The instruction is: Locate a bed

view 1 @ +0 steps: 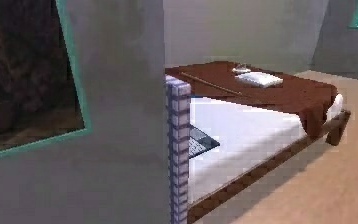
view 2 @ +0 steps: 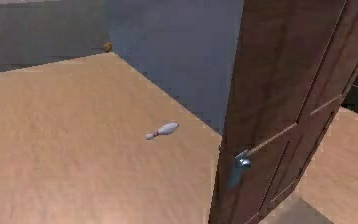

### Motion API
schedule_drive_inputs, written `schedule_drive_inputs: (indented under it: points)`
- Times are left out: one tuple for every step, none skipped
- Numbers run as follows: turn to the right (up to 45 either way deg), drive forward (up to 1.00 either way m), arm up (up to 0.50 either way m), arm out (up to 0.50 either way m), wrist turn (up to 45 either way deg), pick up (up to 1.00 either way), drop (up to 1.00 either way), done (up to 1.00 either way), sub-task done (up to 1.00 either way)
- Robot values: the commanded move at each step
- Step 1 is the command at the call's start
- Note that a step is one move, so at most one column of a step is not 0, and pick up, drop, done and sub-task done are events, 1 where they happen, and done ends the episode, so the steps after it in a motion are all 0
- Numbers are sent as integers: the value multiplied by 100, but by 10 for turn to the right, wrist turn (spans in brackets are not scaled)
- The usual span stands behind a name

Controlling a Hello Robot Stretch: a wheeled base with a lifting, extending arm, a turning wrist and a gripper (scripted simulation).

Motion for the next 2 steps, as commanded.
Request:
schedule_drive_inputs:
  points:
    - [450,0,0,0,0,0,0,0,0]
    - [30,0,0,0,0,0,0,0,0]
